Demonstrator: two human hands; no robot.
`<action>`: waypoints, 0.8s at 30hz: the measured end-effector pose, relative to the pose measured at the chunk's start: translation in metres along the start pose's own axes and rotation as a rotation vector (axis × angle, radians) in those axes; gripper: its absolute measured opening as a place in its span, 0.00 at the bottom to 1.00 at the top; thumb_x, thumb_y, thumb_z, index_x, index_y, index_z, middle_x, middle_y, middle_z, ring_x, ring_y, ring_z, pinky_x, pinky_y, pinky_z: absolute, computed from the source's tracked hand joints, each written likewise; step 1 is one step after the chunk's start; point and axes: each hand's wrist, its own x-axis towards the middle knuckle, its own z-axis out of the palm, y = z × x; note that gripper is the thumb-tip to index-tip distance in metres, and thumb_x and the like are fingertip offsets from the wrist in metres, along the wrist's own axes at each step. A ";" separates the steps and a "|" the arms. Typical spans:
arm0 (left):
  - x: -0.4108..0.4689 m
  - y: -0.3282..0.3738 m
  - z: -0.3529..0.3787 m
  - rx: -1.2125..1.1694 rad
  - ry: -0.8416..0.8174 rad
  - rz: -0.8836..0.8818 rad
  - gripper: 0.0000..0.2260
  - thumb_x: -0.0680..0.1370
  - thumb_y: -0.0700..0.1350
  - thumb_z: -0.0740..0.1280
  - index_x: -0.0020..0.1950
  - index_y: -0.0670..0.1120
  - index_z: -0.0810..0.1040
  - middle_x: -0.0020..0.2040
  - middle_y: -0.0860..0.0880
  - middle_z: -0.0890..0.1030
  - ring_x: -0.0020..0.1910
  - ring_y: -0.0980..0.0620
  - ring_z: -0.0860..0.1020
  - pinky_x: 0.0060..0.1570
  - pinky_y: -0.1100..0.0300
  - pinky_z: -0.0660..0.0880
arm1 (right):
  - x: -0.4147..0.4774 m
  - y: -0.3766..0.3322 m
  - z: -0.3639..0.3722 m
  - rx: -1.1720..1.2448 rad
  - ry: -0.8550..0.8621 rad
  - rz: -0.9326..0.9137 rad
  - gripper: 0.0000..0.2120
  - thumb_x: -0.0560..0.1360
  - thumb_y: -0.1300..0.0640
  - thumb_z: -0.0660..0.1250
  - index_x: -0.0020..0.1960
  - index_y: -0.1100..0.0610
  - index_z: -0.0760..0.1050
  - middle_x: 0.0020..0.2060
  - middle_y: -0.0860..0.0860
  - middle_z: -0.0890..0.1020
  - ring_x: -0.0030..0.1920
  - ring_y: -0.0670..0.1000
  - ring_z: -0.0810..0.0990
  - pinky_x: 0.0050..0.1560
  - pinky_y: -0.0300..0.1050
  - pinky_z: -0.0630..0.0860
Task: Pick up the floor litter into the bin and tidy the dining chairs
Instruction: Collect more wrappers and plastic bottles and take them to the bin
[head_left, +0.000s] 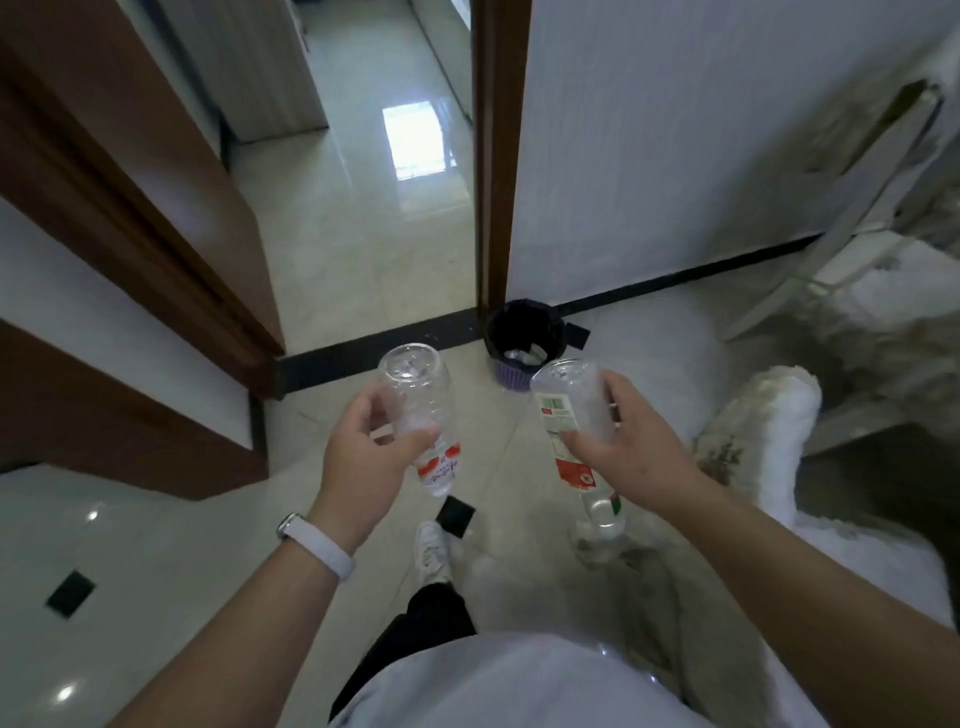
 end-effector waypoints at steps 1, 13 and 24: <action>0.024 0.001 -0.003 -0.003 -0.025 -0.010 0.19 0.72 0.44 0.77 0.62 0.51 0.78 0.57 0.53 0.82 0.56 0.57 0.80 0.52 0.58 0.78 | 0.015 -0.008 0.001 -0.011 0.027 0.018 0.25 0.71 0.45 0.74 0.63 0.42 0.67 0.54 0.39 0.78 0.50 0.40 0.78 0.48 0.42 0.78; 0.249 0.050 -0.010 -0.033 -0.294 0.006 0.19 0.72 0.40 0.76 0.61 0.51 0.77 0.55 0.52 0.83 0.50 0.56 0.82 0.48 0.59 0.78 | 0.146 -0.078 -0.010 0.062 0.271 0.205 0.25 0.73 0.50 0.73 0.63 0.40 0.64 0.44 0.38 0.77 0.38 0.38 0.80 0.33 0.35 0.76; 0.376 0.026 0.098 0.228 -0.498 -0.064 0.21 0.70 0.45 0.79 0.60 0.55 0.77 0.57 0.53 0.82 0.53 0.54 0.81 0.53 0.55 0.79 | 0.280 -0.007 -0.015 0.293 0.352 0.338 0.24 0.73 0.51 0.73 0.62 0.42 0.65 0.48 0.37 0.75 0.46 0.39 0.78 0.44 0.44 0.80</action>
